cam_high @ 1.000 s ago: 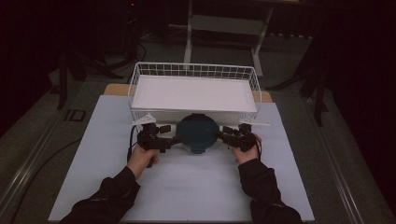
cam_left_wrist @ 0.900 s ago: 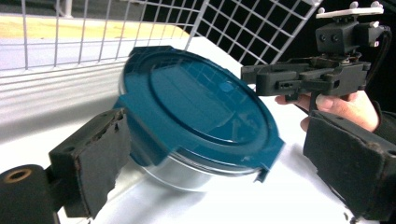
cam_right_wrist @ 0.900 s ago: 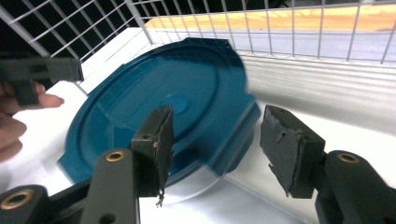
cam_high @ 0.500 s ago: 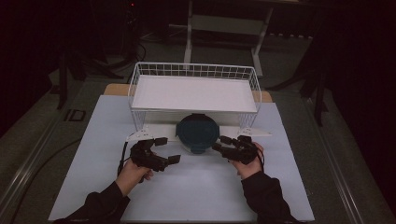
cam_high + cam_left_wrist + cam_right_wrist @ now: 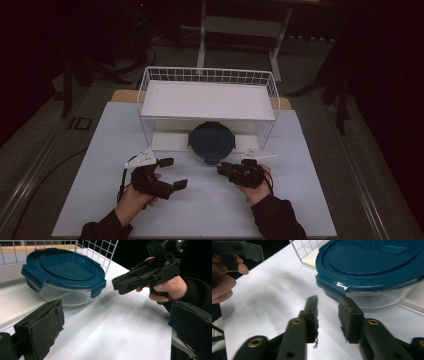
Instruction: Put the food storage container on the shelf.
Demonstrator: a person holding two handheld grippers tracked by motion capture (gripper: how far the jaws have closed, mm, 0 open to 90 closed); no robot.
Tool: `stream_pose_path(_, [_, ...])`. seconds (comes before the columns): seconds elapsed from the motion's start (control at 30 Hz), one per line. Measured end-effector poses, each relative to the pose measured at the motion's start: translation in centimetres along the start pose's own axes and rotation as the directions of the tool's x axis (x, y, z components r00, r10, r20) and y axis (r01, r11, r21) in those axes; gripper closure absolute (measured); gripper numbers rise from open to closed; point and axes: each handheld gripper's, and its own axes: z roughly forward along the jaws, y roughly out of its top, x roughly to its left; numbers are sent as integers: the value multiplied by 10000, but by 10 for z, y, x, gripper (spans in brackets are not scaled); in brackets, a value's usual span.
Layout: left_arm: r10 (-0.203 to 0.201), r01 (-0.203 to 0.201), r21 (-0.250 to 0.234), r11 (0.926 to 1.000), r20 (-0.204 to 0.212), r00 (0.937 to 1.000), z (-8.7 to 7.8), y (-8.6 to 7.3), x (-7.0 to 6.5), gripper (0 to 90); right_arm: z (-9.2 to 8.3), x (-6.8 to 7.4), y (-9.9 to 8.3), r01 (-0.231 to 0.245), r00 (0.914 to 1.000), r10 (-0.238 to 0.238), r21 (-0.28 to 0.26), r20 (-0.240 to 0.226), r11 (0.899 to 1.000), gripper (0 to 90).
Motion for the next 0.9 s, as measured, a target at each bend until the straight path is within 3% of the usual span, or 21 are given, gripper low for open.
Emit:
stream_pose_path(0.1, [2, -2, -37, 10000, -19, 10000, -1, -4, -3, 4, 4, 3, 0, 145, 9999, -145, 162, -10, 9998, 790])
stream_pose_path(0.13, [6, -6, -76, 10000, -49, 10000, -1, -5, -3, 3, 8, 5, -1, 135, 9999, -133, 300, -68, 9995, 877])
stream_pose_path(0.17, [11, -12, -70, 10000, -60, 10000, -2, -6, -3, 4, 10, 6, -1, 143, 9999, -142, 397, -41, 9991, 898])
stream_pose_path(0.4, [31, -36, -199, 9998, -208, 9998, -3, -7, -1, 4, 25, 9, 3, 243, 9996, -253, 580, 158, 9980, 899])
stream_pose_path(0.7, [-43, 41, -149, 9999, -159, 9999, -1, -11, 1, 4, 37, 3, 8, 150, 9990, -177, 635, 416, 9979, 900])
stream_pose_path(0.9, [173, -174, -113, 9998, -135, 9998, 1, -12, -1, 4, 40, -4, 10, 8, 9981, -42, 544, 619, 9985, 900])
